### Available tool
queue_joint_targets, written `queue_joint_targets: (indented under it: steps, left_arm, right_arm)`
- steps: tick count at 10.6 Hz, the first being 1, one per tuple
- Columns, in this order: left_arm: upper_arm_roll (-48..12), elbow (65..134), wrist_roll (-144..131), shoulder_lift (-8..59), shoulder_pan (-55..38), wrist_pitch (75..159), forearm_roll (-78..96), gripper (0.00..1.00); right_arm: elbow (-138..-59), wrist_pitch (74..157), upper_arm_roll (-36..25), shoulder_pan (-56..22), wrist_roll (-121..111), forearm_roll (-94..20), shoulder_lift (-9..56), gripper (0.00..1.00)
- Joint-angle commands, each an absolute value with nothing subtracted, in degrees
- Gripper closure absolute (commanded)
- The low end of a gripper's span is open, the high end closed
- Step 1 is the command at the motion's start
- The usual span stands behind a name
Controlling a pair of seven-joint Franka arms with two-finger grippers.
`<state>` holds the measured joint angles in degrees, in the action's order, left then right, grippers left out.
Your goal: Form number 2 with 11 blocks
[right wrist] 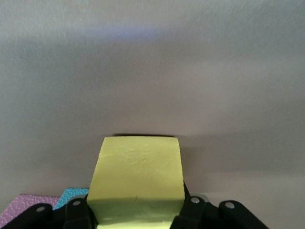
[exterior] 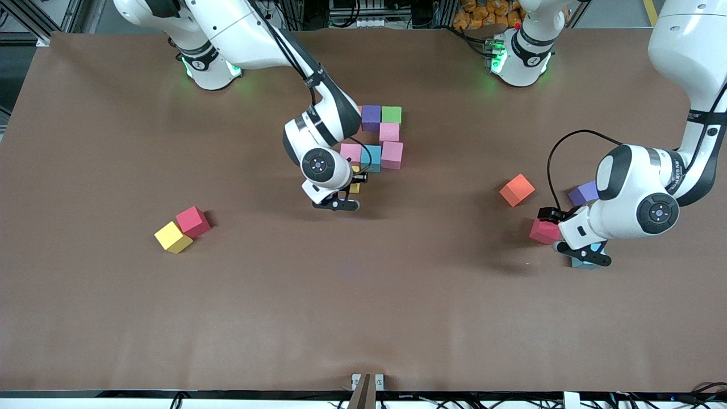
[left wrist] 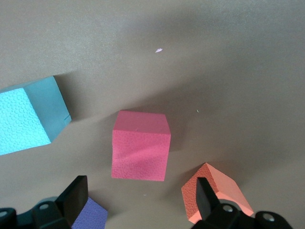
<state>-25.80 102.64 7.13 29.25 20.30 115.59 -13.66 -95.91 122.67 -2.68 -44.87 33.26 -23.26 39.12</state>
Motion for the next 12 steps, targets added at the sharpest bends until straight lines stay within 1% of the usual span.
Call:
queue_joint_targets:
  steps: [1, 8, 10, 12]
  left_arm:
    - [-26.02, 102.75, 5.8, 29.79, 20.21, 116.37, -15.03, 0.0]
    - [-26.02, 102.57, 5.8, 31.73, 20.21, 118.21, -18.1, 0.0]
    - [-26.1, 102.74, 5.71, 31.55, 20.56, 119.09, -18.02, 0.0]
    - [-26.1, 103.97, 5.71, 29.98, 21.0, 121.19, -18.02, 0.0]
  right_arm:
    - [-94.83, 121.55, -2.99, -45.26, 33.58, -24.43, 40.34, 0.61]
    - [-95.19, 119.88, -2.99, -44.82, 33.84, -24.52, 40.34, 0.61]
    - [-95.19, 119.88, -2.99, -44.82, 34.01, -24.61, 40.43, 0.61]
    - [-95.19, 120.23, -2.99, -44.91, 34.1, -24.96, 40.52, 0.61]
